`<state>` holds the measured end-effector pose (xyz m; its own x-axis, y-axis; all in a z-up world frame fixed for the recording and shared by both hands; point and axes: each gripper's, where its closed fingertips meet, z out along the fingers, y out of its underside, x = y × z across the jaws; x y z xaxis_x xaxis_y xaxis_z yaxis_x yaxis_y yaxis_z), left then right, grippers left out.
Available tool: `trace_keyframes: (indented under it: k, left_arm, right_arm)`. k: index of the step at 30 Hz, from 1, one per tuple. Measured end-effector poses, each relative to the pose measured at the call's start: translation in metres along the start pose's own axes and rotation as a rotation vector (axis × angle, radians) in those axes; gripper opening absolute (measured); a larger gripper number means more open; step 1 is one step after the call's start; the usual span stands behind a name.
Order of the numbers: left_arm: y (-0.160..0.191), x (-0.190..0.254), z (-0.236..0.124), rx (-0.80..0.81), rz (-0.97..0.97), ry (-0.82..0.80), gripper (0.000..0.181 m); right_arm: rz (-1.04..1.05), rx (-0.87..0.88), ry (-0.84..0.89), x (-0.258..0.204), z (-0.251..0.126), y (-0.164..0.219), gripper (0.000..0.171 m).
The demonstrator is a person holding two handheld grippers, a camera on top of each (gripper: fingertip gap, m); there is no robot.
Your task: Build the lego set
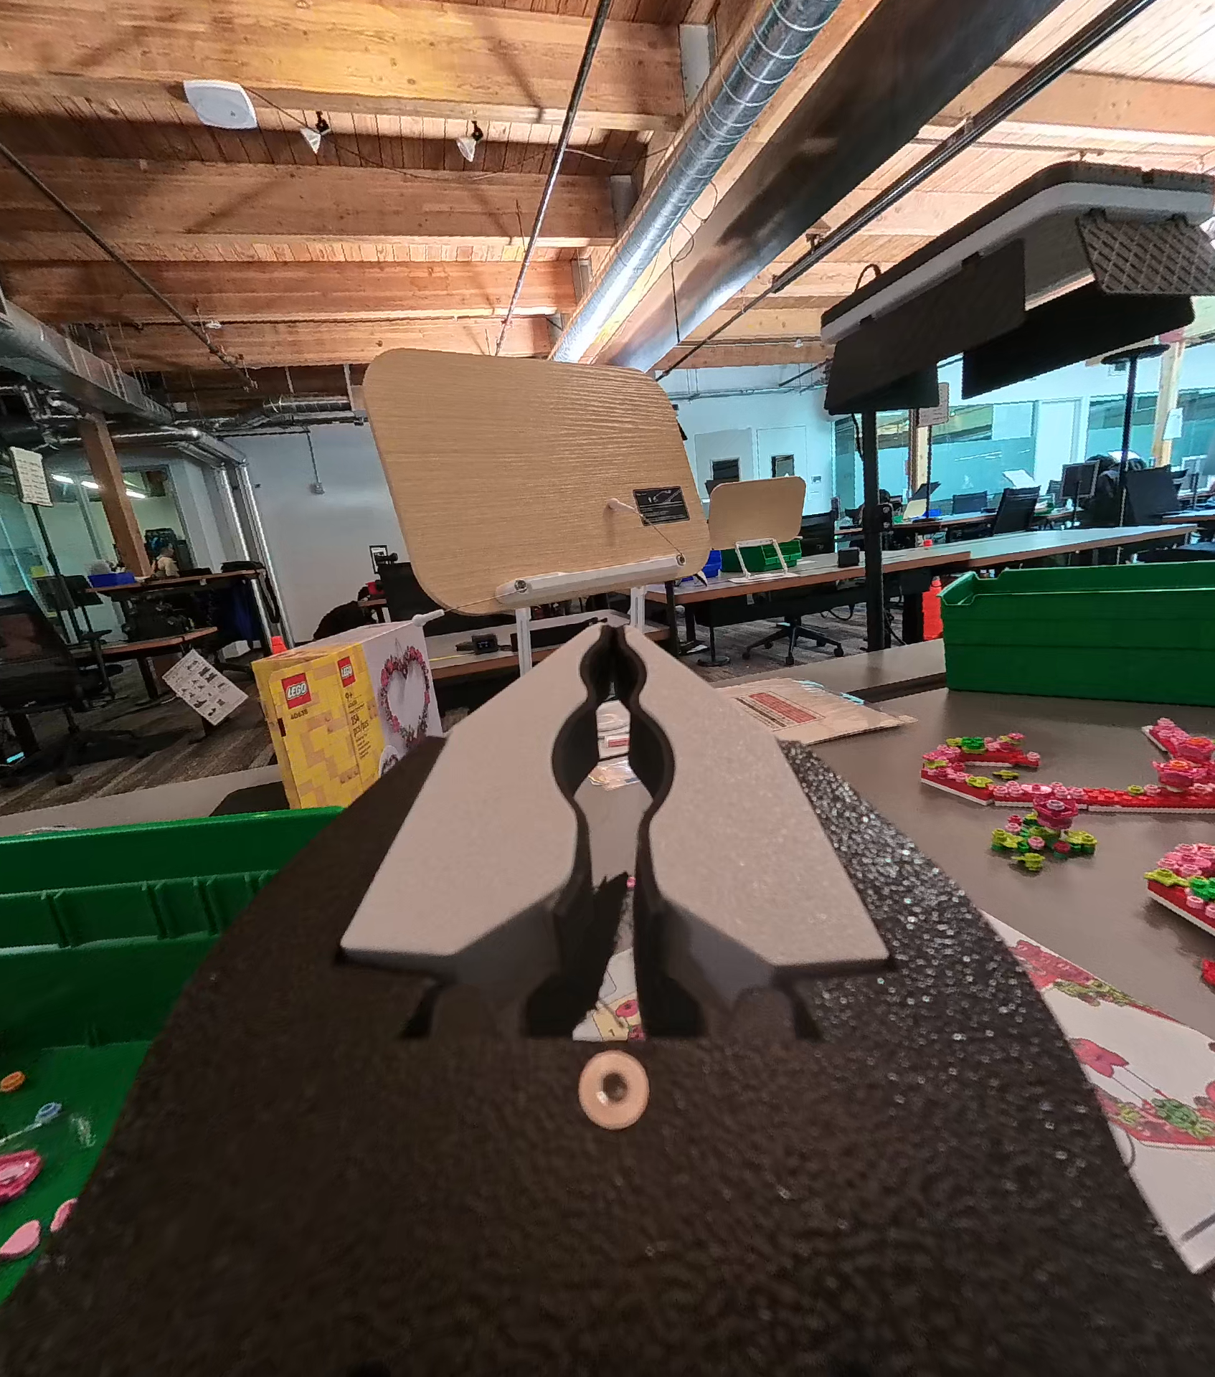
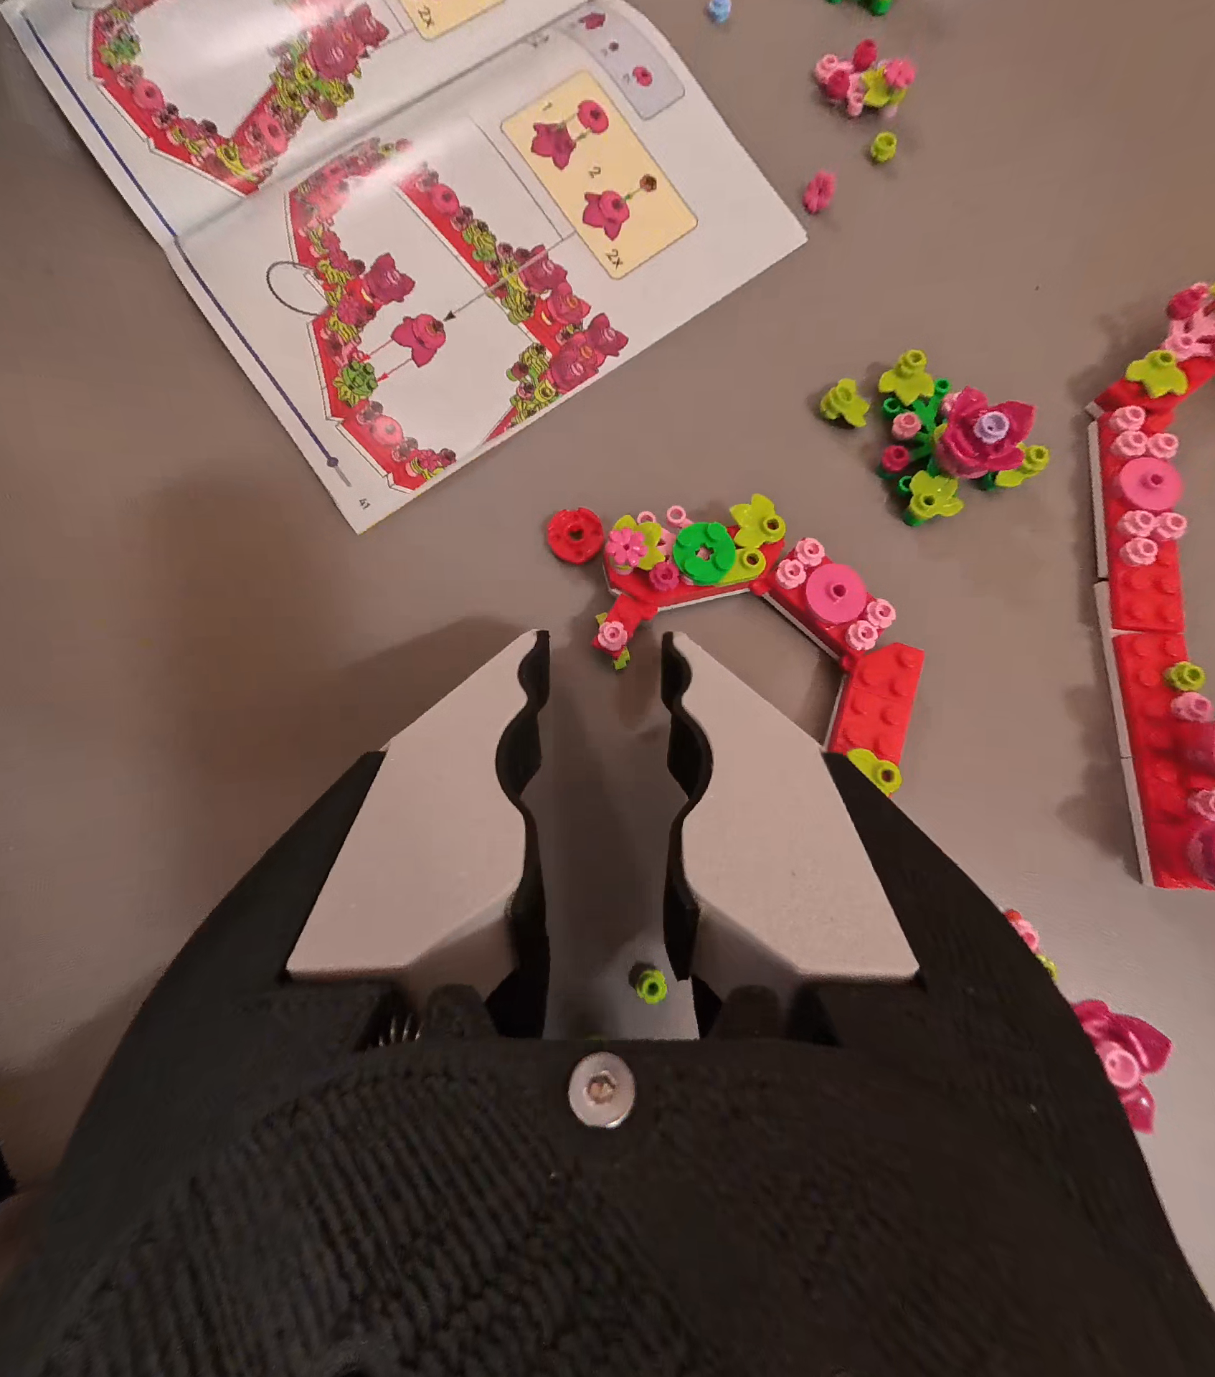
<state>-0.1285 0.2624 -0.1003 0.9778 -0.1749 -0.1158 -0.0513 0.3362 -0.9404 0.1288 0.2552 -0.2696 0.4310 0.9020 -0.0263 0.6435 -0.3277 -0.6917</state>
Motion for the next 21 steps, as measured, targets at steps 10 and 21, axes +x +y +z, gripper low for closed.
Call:
trace_keyframes:
  k: [10, 21]
  left_arm:
    - [0.000, 0.000, 0.000, -0.001, 0.003, 0.000, 0.000]
    - [0.001, -0.001, -0.001, -0.006, 0.003, -0.004, 0.000]
  right_arm:
    - [-0.003, 0.012, -0.030, -0.005, 0.010, -0.006, 0.019]
    - [-0.031, 0.154, -0.067, -0.015, -0.009, -0.029, 0.028]
